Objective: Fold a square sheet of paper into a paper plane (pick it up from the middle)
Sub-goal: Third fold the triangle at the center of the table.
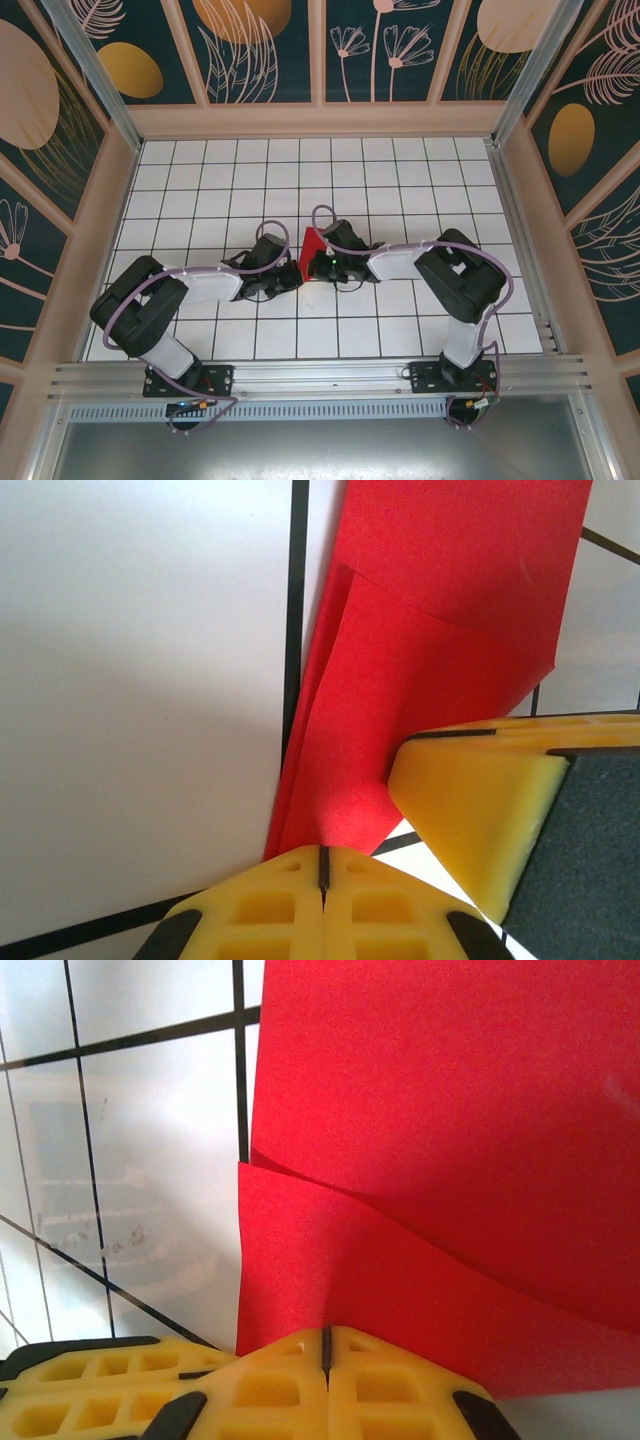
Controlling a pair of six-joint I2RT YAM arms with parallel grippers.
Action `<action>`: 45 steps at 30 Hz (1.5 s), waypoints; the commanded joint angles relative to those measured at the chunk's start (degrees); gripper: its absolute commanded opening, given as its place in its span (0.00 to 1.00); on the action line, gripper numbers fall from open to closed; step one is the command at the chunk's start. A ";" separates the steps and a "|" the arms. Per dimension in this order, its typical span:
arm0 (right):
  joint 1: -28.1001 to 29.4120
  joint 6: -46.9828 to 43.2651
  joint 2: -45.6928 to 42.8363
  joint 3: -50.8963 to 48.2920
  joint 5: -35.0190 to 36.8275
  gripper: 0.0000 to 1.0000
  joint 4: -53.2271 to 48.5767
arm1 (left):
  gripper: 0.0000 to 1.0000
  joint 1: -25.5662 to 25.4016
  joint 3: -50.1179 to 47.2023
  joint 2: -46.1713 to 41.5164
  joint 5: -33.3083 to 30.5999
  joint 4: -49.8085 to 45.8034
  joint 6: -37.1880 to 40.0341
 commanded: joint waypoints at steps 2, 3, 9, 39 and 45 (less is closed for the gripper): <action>-7.53 1.02 -2.53 -6.77 4.22 0.00 -1.04 | 0.00 0.20 -3.92 2.13 -1.66 -4.34 1.65; -9.20 0.91 -3.20 -7.68 4.20 0.00 -0.85 | 0.00 0.14 -4.21 2.19 -1.47 -3.88 2.04; -13.34 0.35 -7.66 -7.41 7.25 0.00 -3.07 | 0.00 0.22 -3.09 2.62 -1.12 -3.59 4.36; -5.00 6.55 0.78 -3.31 -0.43 0.00 0.57 | 0.00 -1.25 -1.78 -3.43 -4.91 15.91 -13.48; -5.40 5.13 2.33 -2.81 -1.16 0.00 -0.82 | 0.00 -2.50 -2.90 -0.11 -8.04 22.17 -21.07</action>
